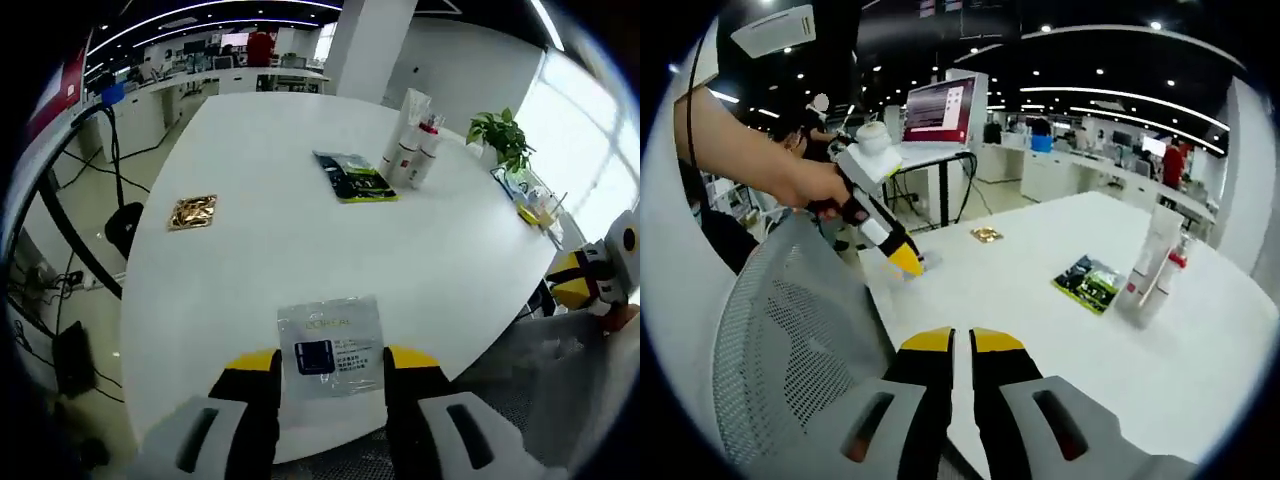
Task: Arrange the skincare products in the storage area until every visible bottle or jar stands upright without overlapping.
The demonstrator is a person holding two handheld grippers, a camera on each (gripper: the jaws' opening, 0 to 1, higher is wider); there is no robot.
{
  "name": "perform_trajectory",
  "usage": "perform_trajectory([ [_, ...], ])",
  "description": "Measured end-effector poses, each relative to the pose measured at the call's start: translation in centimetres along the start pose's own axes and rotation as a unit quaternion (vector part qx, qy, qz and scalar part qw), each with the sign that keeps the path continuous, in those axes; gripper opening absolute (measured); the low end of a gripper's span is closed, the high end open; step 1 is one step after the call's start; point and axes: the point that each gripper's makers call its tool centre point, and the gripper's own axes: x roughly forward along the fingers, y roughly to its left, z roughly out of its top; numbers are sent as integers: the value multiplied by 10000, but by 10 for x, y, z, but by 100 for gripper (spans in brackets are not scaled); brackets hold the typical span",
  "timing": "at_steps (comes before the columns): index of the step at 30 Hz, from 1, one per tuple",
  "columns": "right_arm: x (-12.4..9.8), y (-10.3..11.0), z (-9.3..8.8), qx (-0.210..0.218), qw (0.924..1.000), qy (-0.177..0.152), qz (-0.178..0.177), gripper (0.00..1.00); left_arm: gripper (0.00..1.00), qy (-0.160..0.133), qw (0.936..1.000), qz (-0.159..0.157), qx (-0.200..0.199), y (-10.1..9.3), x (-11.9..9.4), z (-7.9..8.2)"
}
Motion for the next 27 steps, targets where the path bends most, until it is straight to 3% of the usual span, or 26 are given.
perform_trajectory([
  [9, 3, 10, 7, 753, 9962, -149, 414, 15, 42, -552, 9944, -890, -155, -71, -1, 11],
  [14, 1, 5, 14, 1247, 9904, -357, 471, 18, 42, -781, 9903, -1137, -143, -90, -5, 16],
  [18, 0, 2, 18, 1779, 9813, -476, 558, 18, 42, -983, 9861, -1342, 7, -104, -8, 18],
  [22, -1, -3, 20, 2044, 9756, -545, 586, 16, 42, -1161, 9794, -1635, 232, -122, -12, 20],
  [27, -1, -4, 20, 2270, 9701, -566, 642, 14, 42, -1171, 9764, -1752, 464, -136, -11, 16],
])
